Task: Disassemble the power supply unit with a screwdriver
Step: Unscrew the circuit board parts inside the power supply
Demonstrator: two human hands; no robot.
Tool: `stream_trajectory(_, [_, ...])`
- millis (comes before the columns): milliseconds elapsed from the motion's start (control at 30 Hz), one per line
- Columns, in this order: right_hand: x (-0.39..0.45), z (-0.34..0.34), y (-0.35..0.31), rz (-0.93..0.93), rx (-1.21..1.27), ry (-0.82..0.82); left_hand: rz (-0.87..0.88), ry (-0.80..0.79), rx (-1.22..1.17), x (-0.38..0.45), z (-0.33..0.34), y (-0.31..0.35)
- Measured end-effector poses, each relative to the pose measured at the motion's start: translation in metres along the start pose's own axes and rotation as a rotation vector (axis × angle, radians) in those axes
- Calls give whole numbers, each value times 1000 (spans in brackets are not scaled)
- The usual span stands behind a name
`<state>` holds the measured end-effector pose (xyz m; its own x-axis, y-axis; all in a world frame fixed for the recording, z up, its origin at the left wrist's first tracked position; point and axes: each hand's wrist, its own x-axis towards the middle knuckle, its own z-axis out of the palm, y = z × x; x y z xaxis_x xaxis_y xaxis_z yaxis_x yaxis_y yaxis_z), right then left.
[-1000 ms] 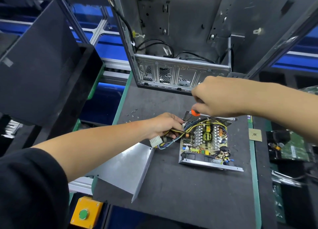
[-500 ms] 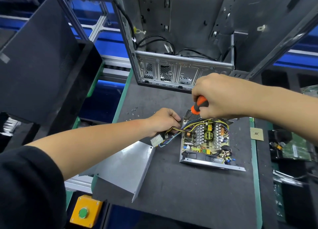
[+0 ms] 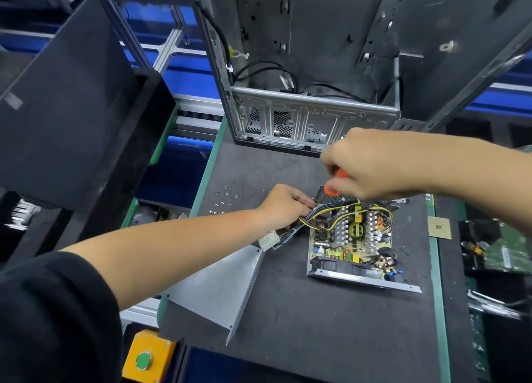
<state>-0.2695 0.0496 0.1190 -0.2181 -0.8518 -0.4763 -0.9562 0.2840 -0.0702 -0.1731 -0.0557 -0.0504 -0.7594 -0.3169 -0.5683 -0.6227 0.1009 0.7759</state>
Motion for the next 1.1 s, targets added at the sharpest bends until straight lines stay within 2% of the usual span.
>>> stream_trajectory(100, [-2, 3, 2, -205, -167, -20, -58, -11, -61, 0, -2, 1])
stream_trajectory(267, [0, -6, 15, -251, -351, -52, -79, -33, -89, 1, 0, 0])
stream_trajectory(500, [-1, 1, 15, -85, 39, 36, -34, -110, -93, -2, -2, -6])
stream_trajectory(633, [-1, -2, 13, -98, 96, 78, -7, -137, -54, -3, -6, -5])
stream_trajectory(700, [0, -2, 10, -122, 148, 93, -28, -149, -109, -4, -4, -4])
stream_trajectory(833, [1, -3, 6, -195, 119, -13, -96, -127, -259, -4, 3, -3])
stream_trajectory(933, [-3, -8, 8, -221, 94, -115, -118, -128, -278, -4, 5, -3])
stream_trajectory(1000, [-7, -9, 13, -185, 119, -110, -132, -132, -267, -4, 4, -1])
stream_trajectory(1100, [-5, -4, 18, -39, 80, -1, -149, -135, -266, -4, 4, 1])
